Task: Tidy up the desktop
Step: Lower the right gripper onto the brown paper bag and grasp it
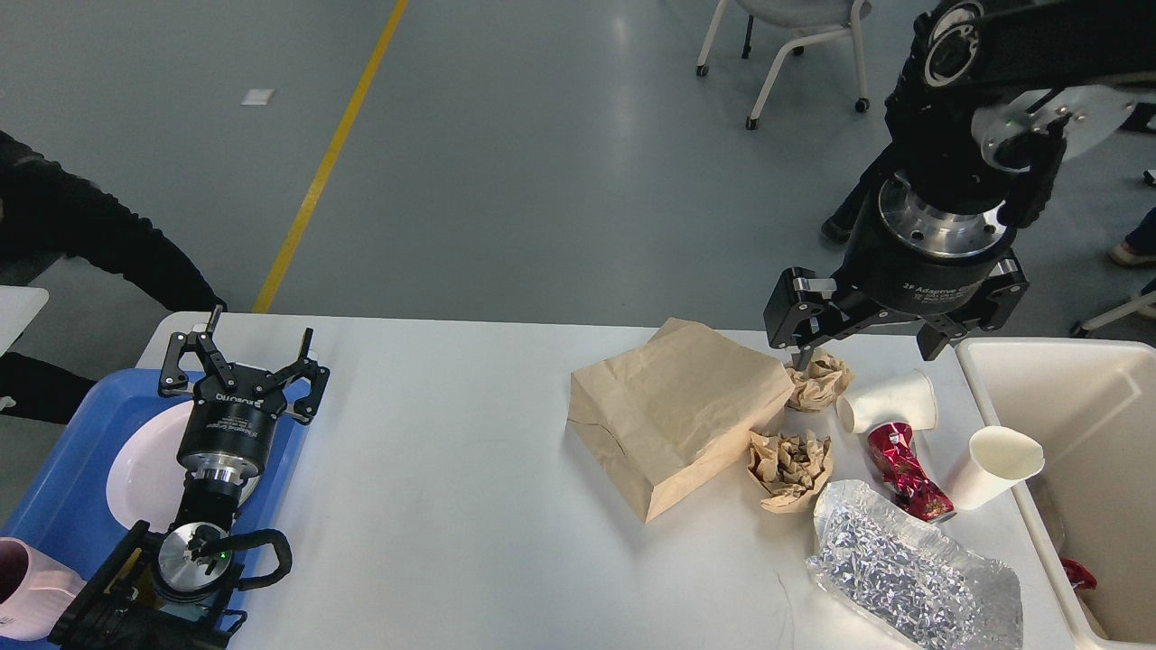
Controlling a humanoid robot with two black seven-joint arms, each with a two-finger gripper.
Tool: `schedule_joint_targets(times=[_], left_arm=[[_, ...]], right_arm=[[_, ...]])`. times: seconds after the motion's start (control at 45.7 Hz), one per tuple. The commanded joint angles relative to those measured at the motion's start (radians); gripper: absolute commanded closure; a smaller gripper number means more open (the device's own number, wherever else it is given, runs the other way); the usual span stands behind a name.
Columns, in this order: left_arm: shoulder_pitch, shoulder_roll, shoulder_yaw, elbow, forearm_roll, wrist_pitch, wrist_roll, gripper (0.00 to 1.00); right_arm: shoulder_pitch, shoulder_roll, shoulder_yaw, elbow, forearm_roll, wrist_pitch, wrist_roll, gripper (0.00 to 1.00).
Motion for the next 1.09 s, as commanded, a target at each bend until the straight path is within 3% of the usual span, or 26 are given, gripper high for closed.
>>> schedule_joint_targets(times=[0.0, 0.219, 0.416, 0.547, 0.745, 1.073], left_arm=[[0.0, 0.0, 0.0, 0.0, 0.0, -0.003, 0.001, 0.04], [0.0, 0.0, 0.0, 0.0, 0.0, -0.008, 0.001, 0.04], [0.0, 0.0, 0.0, 0.0, 0.002, -0.008, 0.001, 0.04], [0.0, 0.0, 0.0, 0.0, 0.0, -0.009, 0.001, 0.04], [0.0, -0.001, 0.0, 0.0, 0.0, -0.012, 0.001, 0.04], [0.0, -0.001, 0.0, 0.0, 0.0, -0.012, 0.001, 0.04]], right_arm=[[0.02, 0.0, 0.015, 0.02, 0.01, 0.001, 0.001, 0.0], [0.008, 0.0, 0.001, 0.006, 0.029, -0.022, 0.03, 0.0], [-0.051, 0.034, -0.037, -0.029, 0.104, -0.025, 0.214, 0.0], [-0.162, 0.042, -0.033, -0.077, 0.159, -0.076, 0.217, 0.0], [-0.452, 0.086, -0.028, -0.218, 0.326, -0.296, 0.21, 0.0], [-0.841, 0.109, 0.079, -0.419, 0.472, -0.52, 0.203, 0.0]])
